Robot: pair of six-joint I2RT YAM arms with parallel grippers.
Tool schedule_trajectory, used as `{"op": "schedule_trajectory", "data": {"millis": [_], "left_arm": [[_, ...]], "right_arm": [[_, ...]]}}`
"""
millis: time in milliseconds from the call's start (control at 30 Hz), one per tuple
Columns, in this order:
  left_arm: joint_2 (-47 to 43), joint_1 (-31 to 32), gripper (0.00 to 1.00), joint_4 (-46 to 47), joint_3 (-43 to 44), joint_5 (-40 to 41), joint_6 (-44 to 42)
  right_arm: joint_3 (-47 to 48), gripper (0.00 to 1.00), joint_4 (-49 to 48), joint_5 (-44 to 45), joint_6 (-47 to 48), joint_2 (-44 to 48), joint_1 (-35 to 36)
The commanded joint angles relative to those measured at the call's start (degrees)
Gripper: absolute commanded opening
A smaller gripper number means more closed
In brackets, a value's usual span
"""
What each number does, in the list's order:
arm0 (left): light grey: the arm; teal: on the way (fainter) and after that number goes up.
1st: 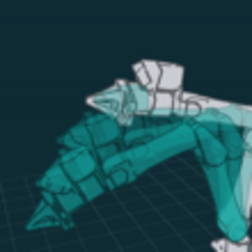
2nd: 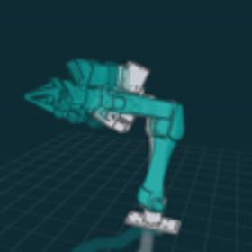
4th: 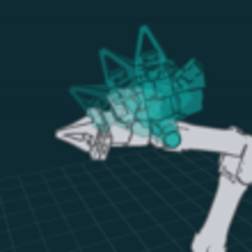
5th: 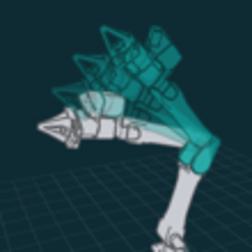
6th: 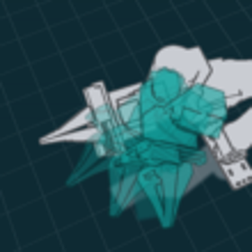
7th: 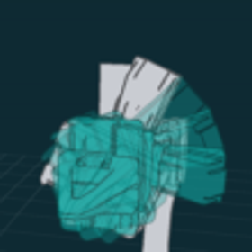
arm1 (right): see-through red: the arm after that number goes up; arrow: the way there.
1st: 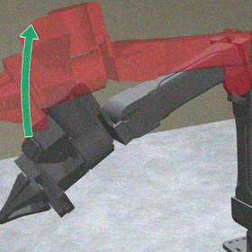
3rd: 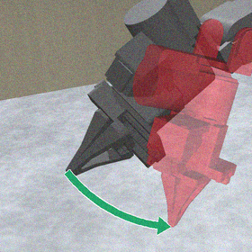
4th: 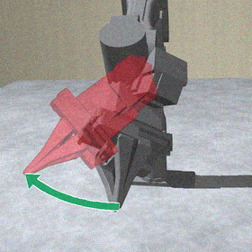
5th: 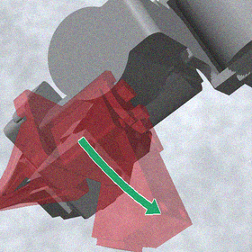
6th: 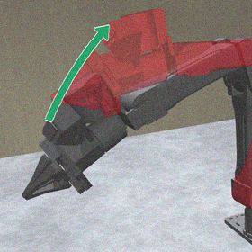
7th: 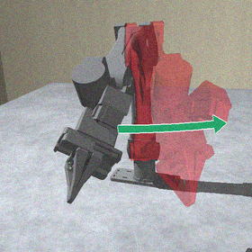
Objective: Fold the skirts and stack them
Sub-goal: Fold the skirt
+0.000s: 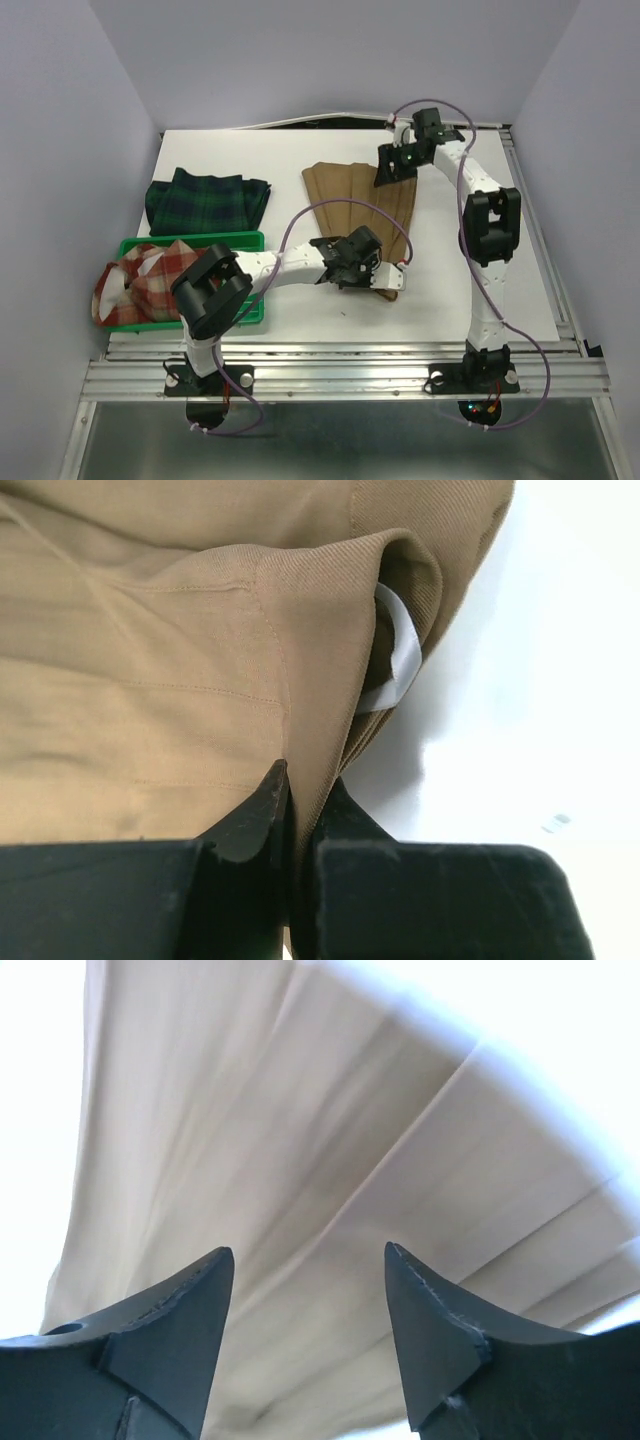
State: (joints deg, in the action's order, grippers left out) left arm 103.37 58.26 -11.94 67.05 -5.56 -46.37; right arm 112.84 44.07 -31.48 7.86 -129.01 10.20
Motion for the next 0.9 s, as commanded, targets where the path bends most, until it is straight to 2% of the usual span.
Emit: {"op": "schedule_trajectory", "data": {"millis": [0, 67, 200, 400, 533, 633, 867], "left_arm": [[-4.15, -0.43, 0.00, -14.41, 5.02, -10.08, 0.31], [-3.53, -0.51, 0.00, -18.61, 7.30, -11.56, 1.89], [-5.98, -0.60, 0.00, -21.54, 7.75, -13.51, 3.30], [-8.45, -0.60, 0.00, -27.95, 12.22, -15.70, 3.74], [-8.10, -0.52, 0.00, -33.39, 16.35, -18.25, 3.83], [-7.92, -0.60, 0.00, -35.86, 18.11, -19.13, 4.01], [-7.49, -2.53, 0.00, -40.78, 24.79, -22.03, 4.97]], "right_arm": [[16.60, 0.68, -2.24, 2.65, -0.30, -5.80, -2.55], [21.35, 0.72, -3.29, 2.66, 0.49, -8.00, -2.55], [19.97, 0.77, -8.20, 0.37, -0.03, -10.56, -2.55], [8.55, 0.77, -16.90, -4.28, -1.79, -9.77, -1.85], [3.11, 0.76, -17.71, -7.09, -1.79, -8.63, 0.17], [-1.20, 0.71, -17.27, -8.68, -0.30, -7.22, 1.75], [-15.43, 0.36, -16.04, -13.25, 3.48, -2.57, 3.95]]}}
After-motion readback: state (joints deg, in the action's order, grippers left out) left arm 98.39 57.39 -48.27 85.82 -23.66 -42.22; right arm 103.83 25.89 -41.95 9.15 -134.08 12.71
